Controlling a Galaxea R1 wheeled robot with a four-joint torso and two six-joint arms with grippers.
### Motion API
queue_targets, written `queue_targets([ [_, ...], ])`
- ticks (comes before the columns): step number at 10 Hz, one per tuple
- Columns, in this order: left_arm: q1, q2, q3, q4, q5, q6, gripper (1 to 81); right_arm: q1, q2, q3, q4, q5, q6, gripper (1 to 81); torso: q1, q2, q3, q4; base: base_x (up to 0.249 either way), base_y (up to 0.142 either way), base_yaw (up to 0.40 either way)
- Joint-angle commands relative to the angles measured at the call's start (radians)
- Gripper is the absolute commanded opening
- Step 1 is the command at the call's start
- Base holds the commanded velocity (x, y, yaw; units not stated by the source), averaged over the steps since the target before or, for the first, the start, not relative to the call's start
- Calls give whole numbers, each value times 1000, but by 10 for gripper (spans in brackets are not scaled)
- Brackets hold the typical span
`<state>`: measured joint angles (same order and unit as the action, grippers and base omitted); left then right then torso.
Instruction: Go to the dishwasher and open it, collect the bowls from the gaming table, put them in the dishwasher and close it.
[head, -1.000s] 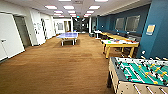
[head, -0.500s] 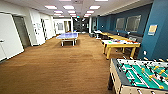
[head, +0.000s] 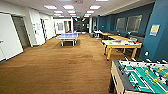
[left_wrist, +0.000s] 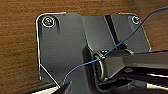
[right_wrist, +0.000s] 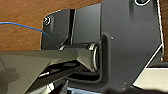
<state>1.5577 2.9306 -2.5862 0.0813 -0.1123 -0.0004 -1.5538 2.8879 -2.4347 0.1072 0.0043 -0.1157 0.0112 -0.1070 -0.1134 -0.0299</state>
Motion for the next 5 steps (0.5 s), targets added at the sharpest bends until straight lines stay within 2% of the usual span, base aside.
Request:
queue_targets([
  [1, -43, -7, 4, 0, 48, 0, 811, 47, -3, 4, -4, -56, -7, 811, 0, 0, 0, 0, 145, 0, 0],
  [3, -43, -7, 4, 0, 49, 0, 811, 47, -3, 4, -6, -56, -7, 811, 0, 0, 0, 0, 148, 0, 0],
  [5, -43, -5, 4, 0, 49, 0, 811, 48, -2, 4, -6, -56, -7, 811, 0, 0, 0, 0, 157, 62, 0],
])
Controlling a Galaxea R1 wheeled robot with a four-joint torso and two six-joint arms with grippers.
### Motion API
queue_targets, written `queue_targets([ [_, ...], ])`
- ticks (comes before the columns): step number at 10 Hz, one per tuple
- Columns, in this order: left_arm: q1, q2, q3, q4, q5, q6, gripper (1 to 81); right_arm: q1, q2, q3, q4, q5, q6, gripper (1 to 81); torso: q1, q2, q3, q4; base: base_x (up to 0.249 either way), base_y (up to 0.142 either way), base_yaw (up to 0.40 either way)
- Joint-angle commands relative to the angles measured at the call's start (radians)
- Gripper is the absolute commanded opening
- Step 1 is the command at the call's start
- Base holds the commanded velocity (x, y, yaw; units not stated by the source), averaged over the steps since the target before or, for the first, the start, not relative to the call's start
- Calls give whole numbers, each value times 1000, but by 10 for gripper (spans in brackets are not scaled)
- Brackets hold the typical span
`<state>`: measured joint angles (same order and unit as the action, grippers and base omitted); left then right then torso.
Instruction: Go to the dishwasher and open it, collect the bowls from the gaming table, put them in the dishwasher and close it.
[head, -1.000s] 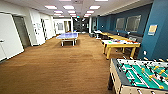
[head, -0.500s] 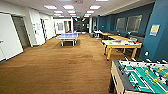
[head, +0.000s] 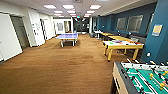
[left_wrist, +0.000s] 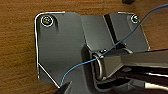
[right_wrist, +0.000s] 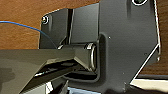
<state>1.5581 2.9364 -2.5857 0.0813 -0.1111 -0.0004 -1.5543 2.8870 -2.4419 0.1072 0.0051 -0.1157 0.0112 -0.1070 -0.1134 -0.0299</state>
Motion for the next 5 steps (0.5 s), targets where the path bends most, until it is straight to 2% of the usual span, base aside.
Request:
queue_targets([
  [1, -43, -11, 4, 0, 47, 0, 811, 48, -1, 11, -6, -57, -7, 811, 0, 0, 0, 0, 161, 63, 0],
  [5, -43, -11, 4, -2, 47, 0, 811, 47, 2, 11, -6, -57, -7, 811, 0, 0, 0, 0, 164, 65, 0],
])
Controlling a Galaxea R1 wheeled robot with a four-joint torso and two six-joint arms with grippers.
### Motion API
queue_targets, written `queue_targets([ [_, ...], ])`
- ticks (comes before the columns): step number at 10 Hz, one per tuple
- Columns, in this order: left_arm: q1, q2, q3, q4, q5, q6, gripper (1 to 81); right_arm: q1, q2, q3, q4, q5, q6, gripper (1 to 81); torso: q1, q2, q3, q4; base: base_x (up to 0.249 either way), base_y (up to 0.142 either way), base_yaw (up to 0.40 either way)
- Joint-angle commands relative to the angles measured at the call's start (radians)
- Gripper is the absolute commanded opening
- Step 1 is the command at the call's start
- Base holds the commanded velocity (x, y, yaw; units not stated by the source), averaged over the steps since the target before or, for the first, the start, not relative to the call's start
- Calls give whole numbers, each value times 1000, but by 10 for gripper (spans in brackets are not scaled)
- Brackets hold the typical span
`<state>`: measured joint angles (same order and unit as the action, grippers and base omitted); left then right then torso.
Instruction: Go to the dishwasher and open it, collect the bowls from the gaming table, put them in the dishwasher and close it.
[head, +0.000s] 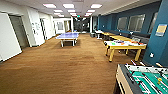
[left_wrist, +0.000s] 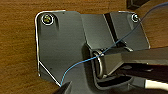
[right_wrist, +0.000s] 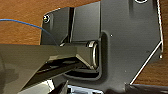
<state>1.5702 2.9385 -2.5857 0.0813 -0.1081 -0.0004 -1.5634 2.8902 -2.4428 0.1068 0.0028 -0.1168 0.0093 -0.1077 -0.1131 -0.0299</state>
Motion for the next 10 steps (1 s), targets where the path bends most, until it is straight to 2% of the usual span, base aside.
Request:
queue_targets([
  [1, -55, -13, 4, 0, 44, 0, 811, 56, -1, 12, -6, -55, -6, 811, 0, 0, 0, 0, 179, 62, 0],
  [10, -55, -7, 4, 0, 44, 2, 811, 53, 0, 4, -4, -49, -6, 811, -2, 0, 0, 0, 200, 0, 0],
])
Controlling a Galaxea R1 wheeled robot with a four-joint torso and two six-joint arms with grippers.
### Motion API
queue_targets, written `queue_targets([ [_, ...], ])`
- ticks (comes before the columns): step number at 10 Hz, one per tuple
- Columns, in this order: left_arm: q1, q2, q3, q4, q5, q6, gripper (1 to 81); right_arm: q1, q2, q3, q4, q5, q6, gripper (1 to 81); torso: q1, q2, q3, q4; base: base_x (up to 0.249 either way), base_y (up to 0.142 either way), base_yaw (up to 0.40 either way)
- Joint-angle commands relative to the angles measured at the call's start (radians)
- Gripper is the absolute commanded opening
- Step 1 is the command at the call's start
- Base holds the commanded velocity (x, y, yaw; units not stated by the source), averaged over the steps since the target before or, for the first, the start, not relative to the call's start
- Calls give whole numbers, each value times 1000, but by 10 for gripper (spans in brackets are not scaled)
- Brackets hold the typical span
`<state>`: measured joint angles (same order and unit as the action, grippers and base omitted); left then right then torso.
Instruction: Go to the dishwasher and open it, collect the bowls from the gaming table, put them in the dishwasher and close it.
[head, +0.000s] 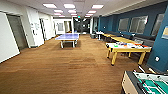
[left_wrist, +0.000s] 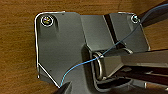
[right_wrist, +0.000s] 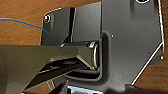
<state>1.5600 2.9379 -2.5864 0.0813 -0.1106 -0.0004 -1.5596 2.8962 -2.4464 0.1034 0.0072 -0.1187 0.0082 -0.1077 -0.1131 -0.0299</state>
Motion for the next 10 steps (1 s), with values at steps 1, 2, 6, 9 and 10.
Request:
queue_targets([
  [1, -42, -6, 5, 0, 46, 2, 811, 49, -6, 6, -1, -53, -4, 811, 0, 0, 0, 0, 227, 0, 0],
  [2, -45, -6, 5, 0, 46, 3, 811, 49, -3, 1, -1, -53, -4, 811, 0, 0, 0, 0, 227, 0, 0],
  [6, -45, -5, 5, 0, 46, 7, 811, 48, 16, -29, 4, -50, -4, 811, -1, 0, 0, 0, 227, 0, 0],
  [9, -47, -8, -6, -3, 45, 0, 811, 48, 19, -29, 16, -50, -1, 811, -1, 0, 0, 0, 227, 0, 0],
  [10, -47, -2, -23, -3, 45, -1, 811, 46, 22, -29, 18, -50, -1, 811, -1, 0, 0, 0, 227, 0, 0],
])
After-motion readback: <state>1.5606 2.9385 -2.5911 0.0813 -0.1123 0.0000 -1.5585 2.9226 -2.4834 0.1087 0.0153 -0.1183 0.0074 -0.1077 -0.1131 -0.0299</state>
